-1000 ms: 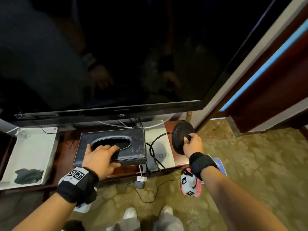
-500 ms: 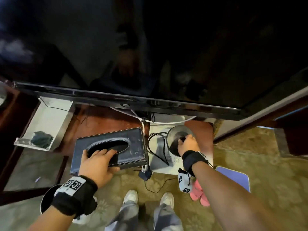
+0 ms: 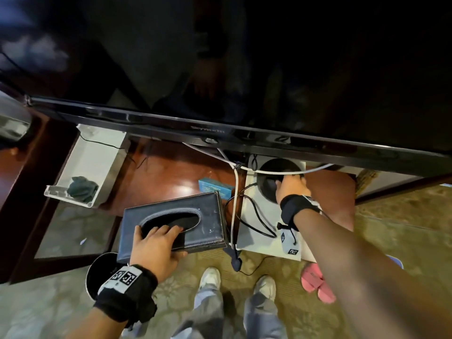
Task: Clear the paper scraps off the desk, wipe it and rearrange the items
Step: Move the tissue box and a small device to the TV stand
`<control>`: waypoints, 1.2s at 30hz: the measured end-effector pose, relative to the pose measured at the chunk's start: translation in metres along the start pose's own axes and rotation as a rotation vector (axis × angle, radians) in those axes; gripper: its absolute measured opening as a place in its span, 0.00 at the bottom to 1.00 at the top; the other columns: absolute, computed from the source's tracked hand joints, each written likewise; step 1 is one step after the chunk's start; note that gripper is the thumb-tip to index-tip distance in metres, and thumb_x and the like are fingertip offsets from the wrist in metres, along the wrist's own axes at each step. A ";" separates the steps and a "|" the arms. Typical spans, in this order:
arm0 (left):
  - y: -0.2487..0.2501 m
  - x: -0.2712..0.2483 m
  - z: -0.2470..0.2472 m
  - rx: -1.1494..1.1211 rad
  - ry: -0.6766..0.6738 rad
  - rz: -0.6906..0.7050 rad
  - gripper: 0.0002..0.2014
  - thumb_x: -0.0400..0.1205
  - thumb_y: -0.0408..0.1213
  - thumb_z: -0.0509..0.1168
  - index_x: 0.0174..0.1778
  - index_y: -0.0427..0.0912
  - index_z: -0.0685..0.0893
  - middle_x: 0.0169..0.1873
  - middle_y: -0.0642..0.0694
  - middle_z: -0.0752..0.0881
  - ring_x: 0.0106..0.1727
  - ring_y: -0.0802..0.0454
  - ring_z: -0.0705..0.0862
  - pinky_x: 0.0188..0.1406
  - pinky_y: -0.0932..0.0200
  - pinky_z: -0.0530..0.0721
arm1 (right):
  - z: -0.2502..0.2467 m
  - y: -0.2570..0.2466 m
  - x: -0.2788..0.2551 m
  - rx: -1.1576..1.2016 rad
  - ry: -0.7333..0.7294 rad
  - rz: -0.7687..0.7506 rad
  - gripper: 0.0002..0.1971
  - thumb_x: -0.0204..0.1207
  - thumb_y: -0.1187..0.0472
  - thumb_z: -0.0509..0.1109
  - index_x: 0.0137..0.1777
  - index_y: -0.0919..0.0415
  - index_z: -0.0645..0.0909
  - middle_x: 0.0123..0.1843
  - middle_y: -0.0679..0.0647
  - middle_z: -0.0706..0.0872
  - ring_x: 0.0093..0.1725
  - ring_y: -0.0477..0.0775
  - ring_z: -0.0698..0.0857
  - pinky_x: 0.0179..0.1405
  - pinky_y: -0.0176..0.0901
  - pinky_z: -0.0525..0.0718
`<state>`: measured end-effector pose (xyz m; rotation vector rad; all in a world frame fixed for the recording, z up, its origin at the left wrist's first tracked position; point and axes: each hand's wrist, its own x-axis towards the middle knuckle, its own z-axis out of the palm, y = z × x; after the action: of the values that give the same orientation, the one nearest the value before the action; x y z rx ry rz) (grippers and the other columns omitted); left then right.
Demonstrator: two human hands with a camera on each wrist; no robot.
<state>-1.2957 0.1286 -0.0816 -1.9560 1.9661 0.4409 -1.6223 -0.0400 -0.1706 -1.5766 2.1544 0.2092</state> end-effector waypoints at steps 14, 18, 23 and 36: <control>-0.041 0.062 0.015 0.165 -0.185 0.153 0.28 0.80 0.55 0.64 0.77 0.60 0.67 0.68 0.54 0.77 0.74 0.48 0.71 0.80 0.26 0.41 | 0.034 -0.008 -0.091 0.110 0.136 -0.092 0.22 0.77 0.56 0.68 0.71 0.51 0.72 0.67 0.55 0.74 0.67 0.60 0.72 0.64 0.55 0.75; -0.042 0.078 0.024 0.133 -0.241 0.144 0.29 0.80 0.50 0.65 0.78 0.59 0.66 0.70 0.53 0.76 0.75 0.47 0.70 0.79 0.24 0.42 | 0.047 -0.013 -0.112 0.108 0.076 -0.046 0.17 0.80 0.55 0.64 0.69 0.50 0.75 0.66 0.53 0.75 0.67 0.58 0.71 0.64 0.53 0.73; -0.028 0.088 0.036 0.142 -0.204 0.197 0.30 0.79 0.39 0.64 0.77 0.60 0.67 0.70 0.51 0.77 0.73 0.46 0.71 0.78 0.22 0.42 | 0.049 -0.027 -0.121 0.169 0.118 -0.022 0.16 0.81 0.53 0.64 0.67 0.53 0.78 0.64 0.54 0.78 0.66 0.60 0.73 0.63 0.55 0.73; 0.001 0.094 0.035 0.171 -0.181 0.227 0.29 0.80 0.42 0.64 0.79 0.60 0.67 0.70 0.51 0.77 0.74 0.44 0.68 0.75 0.20 0.48 | 0.033 -0.038 -0.134 0.154 -0.052 0.032 0.20 0.82 0.53 0.62 0.73 0.50 0.70 0.71 0.51 0.74 0.72 0.57 0.69 0.69 0.54 0.70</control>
<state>-1.2966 0.0599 -0.1544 -1.5409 2.0422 0.4708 -1.5454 0.0757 -0.1346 -1.4367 2.1032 0.0910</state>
